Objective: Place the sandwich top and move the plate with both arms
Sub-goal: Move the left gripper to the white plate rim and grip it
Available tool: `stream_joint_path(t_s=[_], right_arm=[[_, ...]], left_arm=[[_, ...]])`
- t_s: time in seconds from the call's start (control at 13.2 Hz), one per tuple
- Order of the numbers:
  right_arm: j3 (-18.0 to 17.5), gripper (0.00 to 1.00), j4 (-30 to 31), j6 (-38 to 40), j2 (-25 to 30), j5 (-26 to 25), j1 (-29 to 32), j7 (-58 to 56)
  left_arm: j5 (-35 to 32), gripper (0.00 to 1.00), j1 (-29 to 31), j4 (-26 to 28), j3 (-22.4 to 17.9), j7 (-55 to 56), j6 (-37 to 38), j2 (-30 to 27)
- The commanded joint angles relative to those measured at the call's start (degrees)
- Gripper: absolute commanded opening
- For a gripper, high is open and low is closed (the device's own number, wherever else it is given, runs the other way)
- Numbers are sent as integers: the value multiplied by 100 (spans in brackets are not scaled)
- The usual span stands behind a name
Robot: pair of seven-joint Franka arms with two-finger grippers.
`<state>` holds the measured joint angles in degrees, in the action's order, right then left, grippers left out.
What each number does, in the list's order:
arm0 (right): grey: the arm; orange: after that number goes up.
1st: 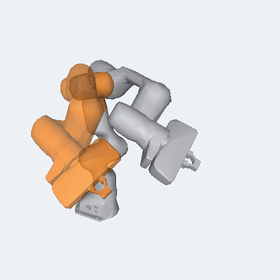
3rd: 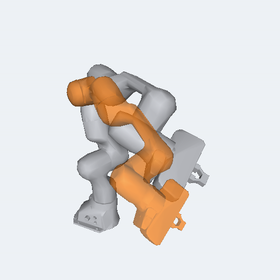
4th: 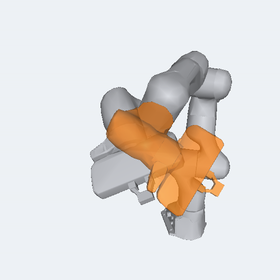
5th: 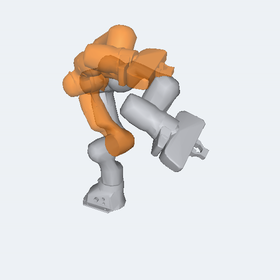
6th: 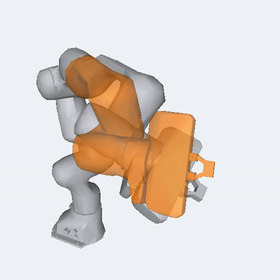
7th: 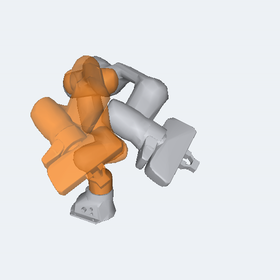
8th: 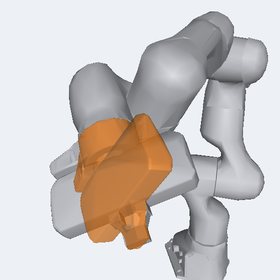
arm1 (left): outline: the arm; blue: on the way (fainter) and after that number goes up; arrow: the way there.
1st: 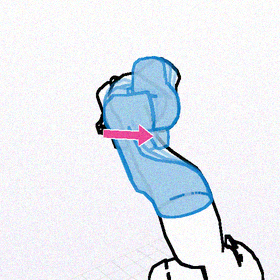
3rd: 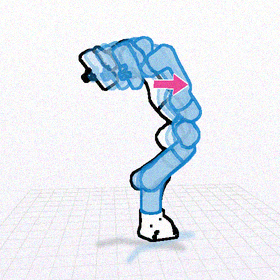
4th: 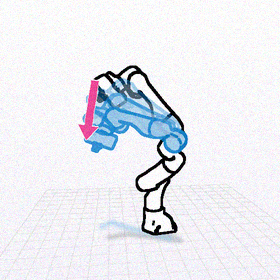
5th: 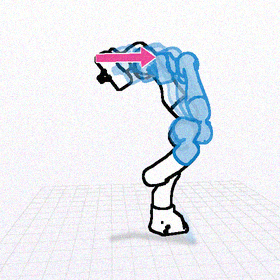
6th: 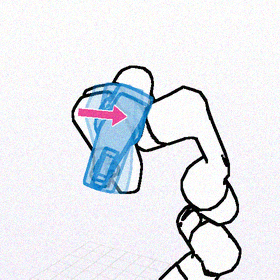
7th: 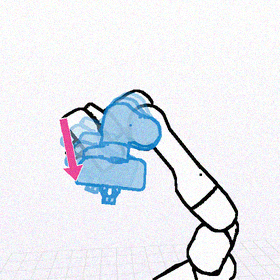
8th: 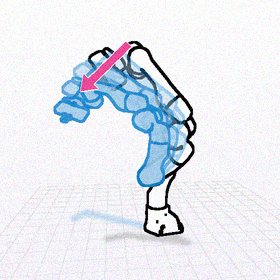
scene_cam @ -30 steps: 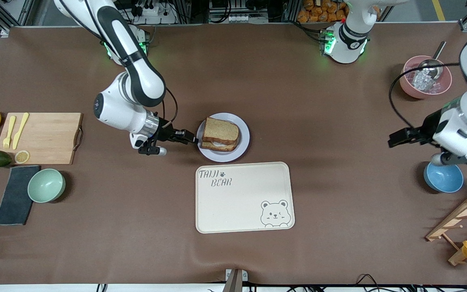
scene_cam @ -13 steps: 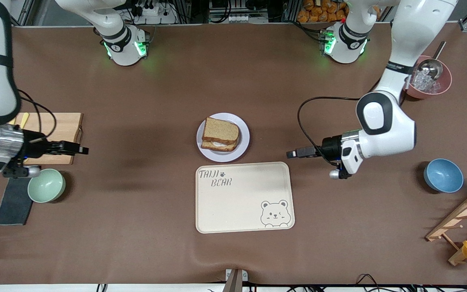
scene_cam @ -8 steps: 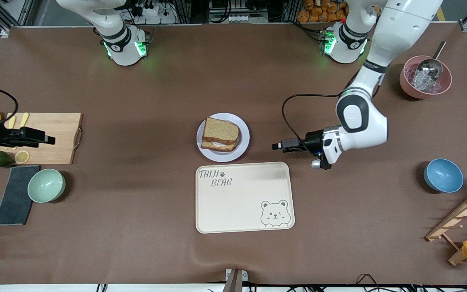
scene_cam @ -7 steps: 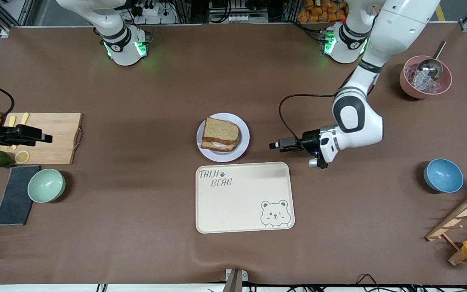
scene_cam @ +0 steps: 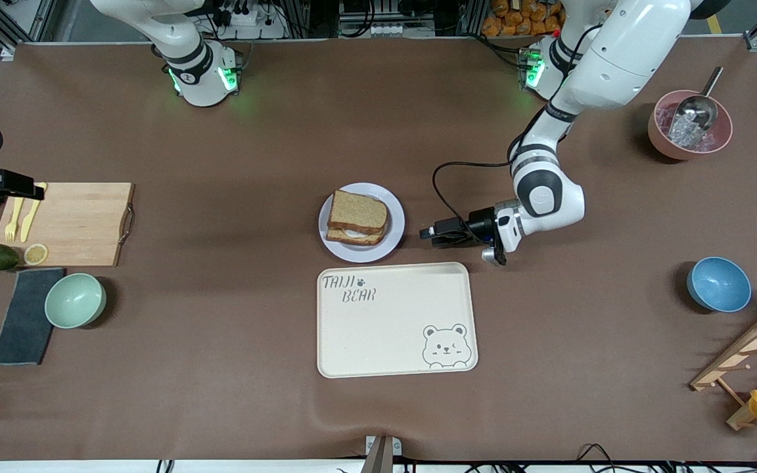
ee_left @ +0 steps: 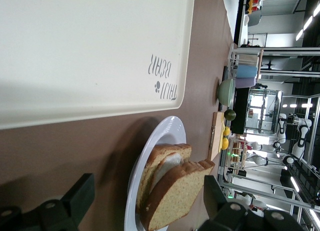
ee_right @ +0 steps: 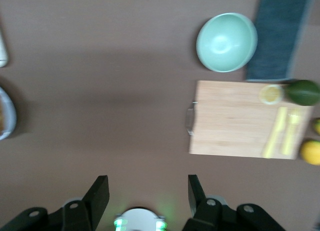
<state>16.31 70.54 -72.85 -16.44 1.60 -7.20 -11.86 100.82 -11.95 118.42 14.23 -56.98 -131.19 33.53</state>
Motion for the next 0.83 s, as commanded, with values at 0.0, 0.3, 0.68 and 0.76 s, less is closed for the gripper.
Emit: stream_joint_path(t_s=[0.0,0.3,0.68,0.76], right_arm=[[-23,76,318,-176,334,-309,-27,35],[-23,76,1732,-1246,1124,-388,-71,-52],[-14,78,2087,-1618,1301,-397,-27,-220],[-14,79,2095,-1653,1293,-388,-19,-220]], left_arm=[[184,82,-27,-47,141,-269,-64,110],[184,64,-27,-64,159,-769,-21,356],[376,55,-141,-143,167,-1051,-21,531],[482,51,-150,-170,176,-1139,-21,567]])
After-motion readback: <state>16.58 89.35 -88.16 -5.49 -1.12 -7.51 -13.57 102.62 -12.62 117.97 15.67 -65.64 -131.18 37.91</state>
